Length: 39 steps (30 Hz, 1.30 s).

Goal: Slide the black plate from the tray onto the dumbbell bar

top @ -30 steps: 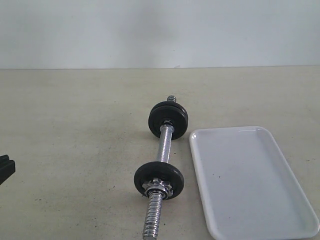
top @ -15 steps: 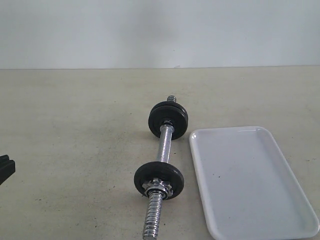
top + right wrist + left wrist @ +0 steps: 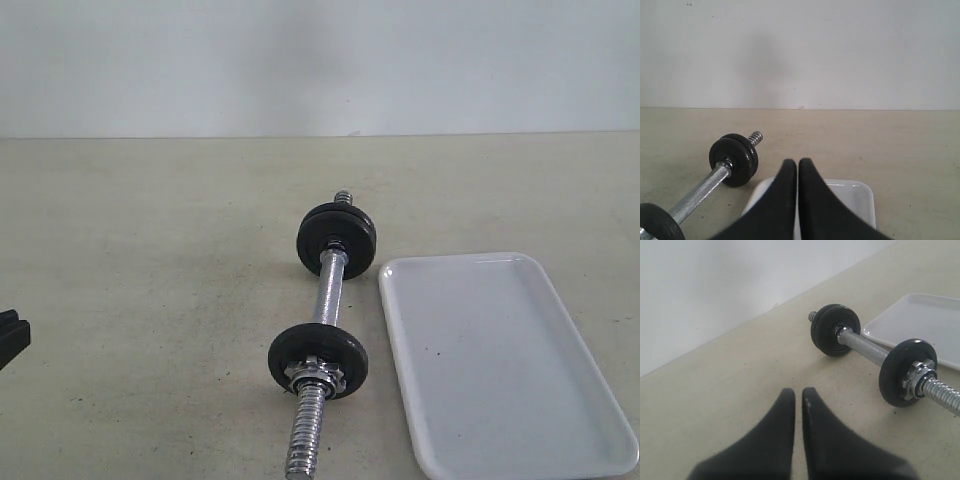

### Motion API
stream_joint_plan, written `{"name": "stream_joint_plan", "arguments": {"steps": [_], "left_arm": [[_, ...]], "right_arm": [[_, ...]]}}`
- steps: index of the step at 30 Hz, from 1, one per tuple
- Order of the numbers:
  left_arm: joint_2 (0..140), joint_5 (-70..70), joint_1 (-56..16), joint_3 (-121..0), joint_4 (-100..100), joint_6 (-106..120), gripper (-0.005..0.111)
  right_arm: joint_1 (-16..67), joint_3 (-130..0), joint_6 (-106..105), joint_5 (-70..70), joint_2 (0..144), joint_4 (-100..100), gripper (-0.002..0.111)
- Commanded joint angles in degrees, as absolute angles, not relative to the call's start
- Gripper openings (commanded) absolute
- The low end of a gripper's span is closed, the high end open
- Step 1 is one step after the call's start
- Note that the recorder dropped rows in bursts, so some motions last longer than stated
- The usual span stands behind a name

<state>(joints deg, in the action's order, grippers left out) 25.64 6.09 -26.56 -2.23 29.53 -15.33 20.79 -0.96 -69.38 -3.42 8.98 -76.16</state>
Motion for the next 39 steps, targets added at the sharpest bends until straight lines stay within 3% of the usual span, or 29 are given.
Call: {"name": "stream_joint_plan", "arguments": {"steps": [1,13,39], "left_arm": [[26.00,5.98,-26.37,-1.89,29.42,-15.86,0.004],[26.00,5.98,-26.37,-1.89,29.42,-15.86,0.004],[26.00,5.98,-26.37,-1.89,29.42,-15.86,0.004]], "right_arm": [[16.57,-0.71,-69.34,-3.37,8.69,-76.14,0.000],[2.71,-0.71,-69.34,-3.88,8.54,-76.14,0.000],[2.27,-0.71,-69.34,-5.21,0.00,-76.14,0.000]]}}
